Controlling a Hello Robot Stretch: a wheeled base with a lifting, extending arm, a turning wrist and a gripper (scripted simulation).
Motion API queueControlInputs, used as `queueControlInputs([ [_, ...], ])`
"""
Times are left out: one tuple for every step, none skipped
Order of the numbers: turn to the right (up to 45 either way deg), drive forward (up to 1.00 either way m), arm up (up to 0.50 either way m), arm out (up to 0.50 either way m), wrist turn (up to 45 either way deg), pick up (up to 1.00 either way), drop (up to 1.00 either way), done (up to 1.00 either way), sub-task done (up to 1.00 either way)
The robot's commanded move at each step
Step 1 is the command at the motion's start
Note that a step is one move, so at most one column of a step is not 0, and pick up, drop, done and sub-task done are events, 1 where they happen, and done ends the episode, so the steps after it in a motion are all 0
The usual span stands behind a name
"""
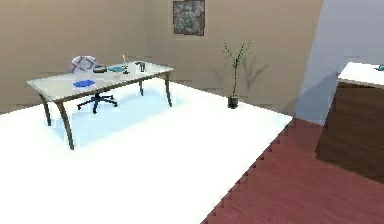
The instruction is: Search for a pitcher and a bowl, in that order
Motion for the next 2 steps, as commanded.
queueControlInputs([
  [0.0, 1.00, 0.00, 0.00, 0.0, 0.00, 0.00, 0.00, 0.00],
  [0.0, 1.00, 0.00, 0.00, 0.0, 0.00, 0.00, 0.00, 0.00],
])
